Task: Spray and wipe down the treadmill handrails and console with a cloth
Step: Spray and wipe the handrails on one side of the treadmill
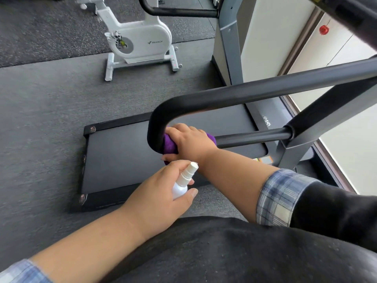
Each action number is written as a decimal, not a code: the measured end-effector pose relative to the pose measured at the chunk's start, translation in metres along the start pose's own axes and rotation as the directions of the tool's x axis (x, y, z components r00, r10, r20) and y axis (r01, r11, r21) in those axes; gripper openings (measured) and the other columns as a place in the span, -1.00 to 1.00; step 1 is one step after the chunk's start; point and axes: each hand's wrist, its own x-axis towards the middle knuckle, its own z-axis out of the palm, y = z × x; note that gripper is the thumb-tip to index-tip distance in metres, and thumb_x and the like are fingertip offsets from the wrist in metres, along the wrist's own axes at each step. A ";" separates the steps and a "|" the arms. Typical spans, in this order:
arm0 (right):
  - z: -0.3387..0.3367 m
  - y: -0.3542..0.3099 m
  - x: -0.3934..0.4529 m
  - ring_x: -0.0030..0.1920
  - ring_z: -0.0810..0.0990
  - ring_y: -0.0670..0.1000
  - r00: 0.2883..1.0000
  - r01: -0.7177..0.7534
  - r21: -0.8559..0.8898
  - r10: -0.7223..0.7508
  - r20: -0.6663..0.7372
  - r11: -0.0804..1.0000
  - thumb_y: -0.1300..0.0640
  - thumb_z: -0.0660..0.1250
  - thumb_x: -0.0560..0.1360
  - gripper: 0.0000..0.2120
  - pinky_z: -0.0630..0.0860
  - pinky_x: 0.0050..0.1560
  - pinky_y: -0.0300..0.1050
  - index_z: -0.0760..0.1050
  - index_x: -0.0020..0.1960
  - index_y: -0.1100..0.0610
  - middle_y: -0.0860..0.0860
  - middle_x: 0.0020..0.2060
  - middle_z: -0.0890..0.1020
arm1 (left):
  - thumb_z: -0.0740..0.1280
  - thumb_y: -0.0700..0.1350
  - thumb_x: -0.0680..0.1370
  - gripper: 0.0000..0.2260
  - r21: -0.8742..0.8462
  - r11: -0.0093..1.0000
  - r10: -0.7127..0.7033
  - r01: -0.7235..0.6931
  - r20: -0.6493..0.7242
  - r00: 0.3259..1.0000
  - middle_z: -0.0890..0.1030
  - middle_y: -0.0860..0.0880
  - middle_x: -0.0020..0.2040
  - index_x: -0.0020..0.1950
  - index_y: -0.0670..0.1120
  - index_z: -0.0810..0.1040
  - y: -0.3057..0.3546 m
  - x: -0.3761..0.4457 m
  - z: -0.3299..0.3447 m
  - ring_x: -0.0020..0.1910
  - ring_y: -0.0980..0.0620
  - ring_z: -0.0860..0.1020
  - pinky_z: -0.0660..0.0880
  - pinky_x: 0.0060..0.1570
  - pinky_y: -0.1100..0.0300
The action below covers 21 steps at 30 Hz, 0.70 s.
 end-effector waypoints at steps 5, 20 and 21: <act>-0.011 0.034 -0.013 0.24 0.47 0.17 0.999 0.021 -0.082 -0.017 0.048 0.996 -0.38 0.32 0.44 -0.31 0.43 0.24 0.16 0.28 0.45 -0.11 0.01 0.34 0.41 | 0.40 0.11 0.51 -0.59 0.022 1.000 -0.007 0.007 0.002 1.000 0.48 0.37 0.12 0.16 0.50 0.27 0.023 0.018 0.022 0.15 0.30 0.47 0.31 0.02 0.56; -0.077 0.230 -0.105 0.31 0.45 0.22 0.986 -0.145 -0.232 0.159 0.042 0.962 -0.42 0.43 0.29 -0.08 0.24 0.45 0.21 0.18 0.53 -0.15 0.05 0.41 0.40 | 0.27 0.25 0.46 -0.62 0.038 0.998 -0.041 0.040 0.020 0.999 0.45 0.42 0.15 0.17 0.56 0.19 0.103 0.081 0.107 0.14 0.35 0.46 0.34 -0.02 0.53; -0.076 0.230 -0.105 0.31 0.45 0.23 0.989 -0.123 -0.260 0.141 0.053 0.958 -0.42 0.44 0.29 -0.05 0.26 0.43 0.23 0.15 0.54 -0.14 0.06 0.42 0.38 | 0.26 0.26 0.46 -0.63 0.036 0.998 -0.053 0.053 0.014 0.998 0.46 0.41 0.15 0.19 0.52 0.21 0.104 0.082 0.110 0.13 0.33 0.47 0.36 -0.01 0.49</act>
